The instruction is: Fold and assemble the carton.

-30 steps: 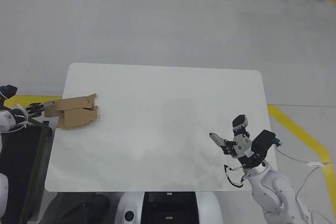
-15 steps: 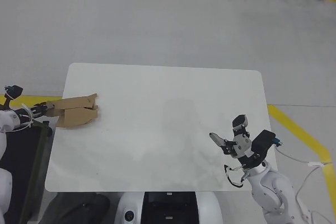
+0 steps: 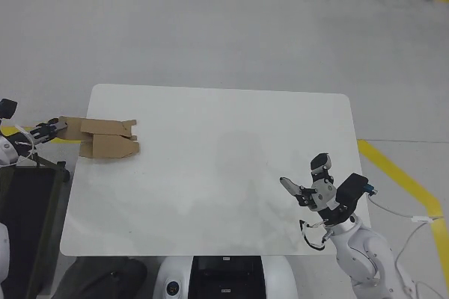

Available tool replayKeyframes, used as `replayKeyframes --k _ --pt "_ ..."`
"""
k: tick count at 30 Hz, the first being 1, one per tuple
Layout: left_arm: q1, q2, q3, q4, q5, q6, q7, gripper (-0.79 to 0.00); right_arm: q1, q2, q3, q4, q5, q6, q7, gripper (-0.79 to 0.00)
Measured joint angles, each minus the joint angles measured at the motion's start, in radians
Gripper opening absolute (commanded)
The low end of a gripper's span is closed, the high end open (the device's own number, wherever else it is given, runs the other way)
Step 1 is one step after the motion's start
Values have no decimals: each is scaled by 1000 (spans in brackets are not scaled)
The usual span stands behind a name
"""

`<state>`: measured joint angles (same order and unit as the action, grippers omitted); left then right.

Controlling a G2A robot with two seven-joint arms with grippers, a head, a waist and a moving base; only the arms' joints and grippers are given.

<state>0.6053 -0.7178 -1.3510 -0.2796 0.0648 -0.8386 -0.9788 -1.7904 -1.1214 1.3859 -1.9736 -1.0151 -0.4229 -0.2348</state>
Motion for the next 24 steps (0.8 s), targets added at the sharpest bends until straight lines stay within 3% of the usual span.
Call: replayKeyframes --k 13,24 --pt "58 -6 -4 -281 -337 136 -140 -785 0 0 0 0 0 0 0 0" --pt "157 -16 28 -562 -602 245 -248 -785 0 0 0 0 0 0 0 0"
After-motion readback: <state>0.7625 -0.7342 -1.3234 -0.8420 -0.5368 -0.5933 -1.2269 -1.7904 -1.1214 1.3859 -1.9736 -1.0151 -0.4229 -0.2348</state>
